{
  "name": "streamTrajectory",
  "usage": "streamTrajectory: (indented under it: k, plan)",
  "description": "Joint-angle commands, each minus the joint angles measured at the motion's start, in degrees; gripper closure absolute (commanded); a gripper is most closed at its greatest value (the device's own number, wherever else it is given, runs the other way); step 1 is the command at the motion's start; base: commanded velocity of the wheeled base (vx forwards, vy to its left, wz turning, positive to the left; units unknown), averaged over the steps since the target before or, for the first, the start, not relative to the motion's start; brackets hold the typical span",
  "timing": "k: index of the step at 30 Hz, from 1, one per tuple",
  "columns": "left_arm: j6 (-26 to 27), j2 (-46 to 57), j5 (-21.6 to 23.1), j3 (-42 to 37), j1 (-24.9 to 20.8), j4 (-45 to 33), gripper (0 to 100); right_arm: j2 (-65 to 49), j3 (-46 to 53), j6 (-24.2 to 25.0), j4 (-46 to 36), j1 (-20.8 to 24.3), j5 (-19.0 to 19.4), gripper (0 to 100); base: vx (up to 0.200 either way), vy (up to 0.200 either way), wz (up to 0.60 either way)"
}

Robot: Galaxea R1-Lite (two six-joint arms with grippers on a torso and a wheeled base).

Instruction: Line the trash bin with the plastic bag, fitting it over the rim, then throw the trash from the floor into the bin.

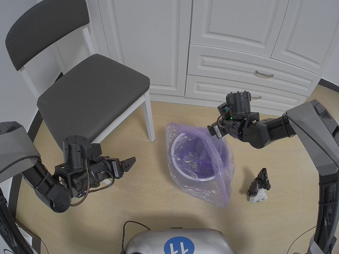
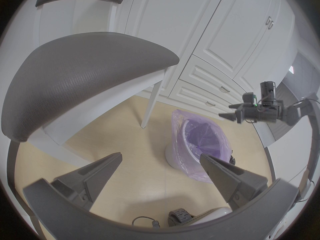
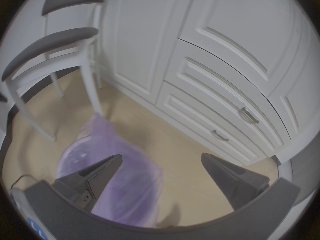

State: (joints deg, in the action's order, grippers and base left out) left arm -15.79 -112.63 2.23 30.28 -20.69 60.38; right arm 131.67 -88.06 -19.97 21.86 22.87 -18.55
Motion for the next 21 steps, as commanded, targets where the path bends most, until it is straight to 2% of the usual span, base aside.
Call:
streamTrajectory:
  k: [1,12,21]
  plan:
    - [0.1,0.7,0.0,-1.0,-0.2,1.1,0,-7.2,10.1,-4.2,-1.7,7.2,-3.8,0,0.0,0.0,0.0]
    - [0.1,0.7,0.0,-1.4,-0.2,1.8,0,1.0,7.0,-5.1,-3.4,7.5,-5.3,0,0.0,0.0,0.0]
    - [0.1,0.8,0.0,-0.9,0.2,1.8,0,9.0,-0.3,-4.8,-3.5,4.1,-5.3,0,0.0,0.0,0.0]
